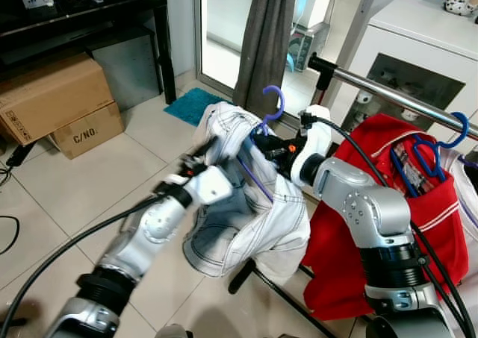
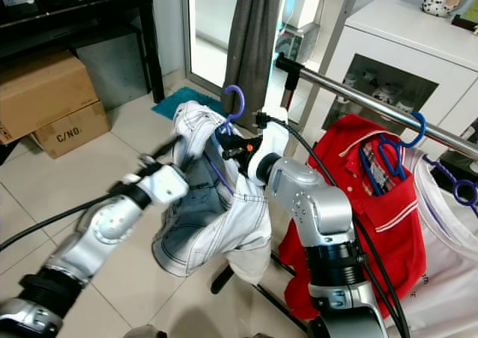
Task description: Hang hanger
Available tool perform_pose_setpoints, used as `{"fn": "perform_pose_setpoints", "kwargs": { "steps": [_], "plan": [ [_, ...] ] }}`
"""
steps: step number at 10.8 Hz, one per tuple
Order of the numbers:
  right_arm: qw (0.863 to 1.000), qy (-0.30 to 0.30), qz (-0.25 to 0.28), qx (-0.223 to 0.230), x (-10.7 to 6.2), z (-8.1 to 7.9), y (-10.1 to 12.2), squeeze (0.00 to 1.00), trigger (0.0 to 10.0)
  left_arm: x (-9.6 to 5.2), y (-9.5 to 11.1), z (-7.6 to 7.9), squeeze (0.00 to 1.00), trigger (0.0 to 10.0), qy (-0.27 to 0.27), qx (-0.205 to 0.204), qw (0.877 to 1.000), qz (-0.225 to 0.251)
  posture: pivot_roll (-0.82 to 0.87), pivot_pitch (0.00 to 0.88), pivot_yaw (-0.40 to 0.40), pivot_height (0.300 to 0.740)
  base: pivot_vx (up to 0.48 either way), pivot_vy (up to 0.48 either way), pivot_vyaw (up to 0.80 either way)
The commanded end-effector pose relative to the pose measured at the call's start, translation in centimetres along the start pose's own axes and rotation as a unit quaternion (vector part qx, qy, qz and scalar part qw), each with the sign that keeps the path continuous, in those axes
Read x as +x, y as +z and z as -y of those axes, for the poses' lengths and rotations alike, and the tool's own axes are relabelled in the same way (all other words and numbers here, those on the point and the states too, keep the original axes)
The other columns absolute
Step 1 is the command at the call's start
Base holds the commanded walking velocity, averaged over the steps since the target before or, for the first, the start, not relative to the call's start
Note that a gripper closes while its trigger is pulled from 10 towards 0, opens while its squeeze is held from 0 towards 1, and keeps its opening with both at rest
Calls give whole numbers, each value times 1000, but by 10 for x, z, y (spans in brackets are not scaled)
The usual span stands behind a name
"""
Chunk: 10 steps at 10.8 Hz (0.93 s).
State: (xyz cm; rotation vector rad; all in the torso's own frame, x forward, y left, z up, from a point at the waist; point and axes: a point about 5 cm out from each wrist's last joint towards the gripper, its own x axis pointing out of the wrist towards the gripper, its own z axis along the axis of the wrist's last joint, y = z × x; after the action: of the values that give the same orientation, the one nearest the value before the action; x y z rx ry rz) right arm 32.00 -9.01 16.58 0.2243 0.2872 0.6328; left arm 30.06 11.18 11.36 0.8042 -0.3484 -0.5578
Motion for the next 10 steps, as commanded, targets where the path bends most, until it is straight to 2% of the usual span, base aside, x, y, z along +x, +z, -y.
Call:
{"fn": "perform_pose_setpoints", "kwargs": {
  "steps": [1, 2, 3, 4, 6, 7, 9, 10],
  "plan": [
    [999, 17, 35, -12, 0, -6, 19, 0, 0, 1, 14, 8, 0, 10000, -22, -16, 999, 45, -12, 0, -77, 740, 0, 0, 0],
    [999, 18, 37, -12, 0, -6, 20, 0, 0, 2, 17, 9, 0, 10000, -23, -20, 998, 53, -13, 0, -77, 740, 0, 0, 0],
    [999, 18, 37, -11, 0, -6, 20, 0, 0, 3, 11, 6, 0, 10000, -12, -4, 1000, 28, -13, 0, -77, 740, 0, 0, 0],
    [999, 20, 37, -10, -1, -7, 19, 0, 0, 2, -2, -7, 0, 10000, 24, 20, 999, -11, -17, 0, -72, 740, 0, 0, 0],
    [999, 23, 40, -4, -2, -8, 18, 0, 0, 0, -4, -16, 0, 10000, 52, 38, 998, -16, -19, 0, -62, 740, 0, 0, 0],
    [999, 24, 41, 2, -3, -9, 18, 0, 0, -1, -8, -18, 0, 10000, 58, 38, 997, -33, -15, 0, -59, 740, 0, 0, 0],
    [998, 33, 45, 11, -3, -12, 16, 0, 0, -5, -22, -12, 0, 10000, 36, 24, 995, -87, -8, 0, -58, 740, 0, 0, 0],
    [998, 37, 47, 13, -3, -14, 15, 0, 0, -5, -25, -14, 0, 10000, 41, 12, 995, -93, -7, 0, -56, 740, 0, 0, 0]
  ]
}}
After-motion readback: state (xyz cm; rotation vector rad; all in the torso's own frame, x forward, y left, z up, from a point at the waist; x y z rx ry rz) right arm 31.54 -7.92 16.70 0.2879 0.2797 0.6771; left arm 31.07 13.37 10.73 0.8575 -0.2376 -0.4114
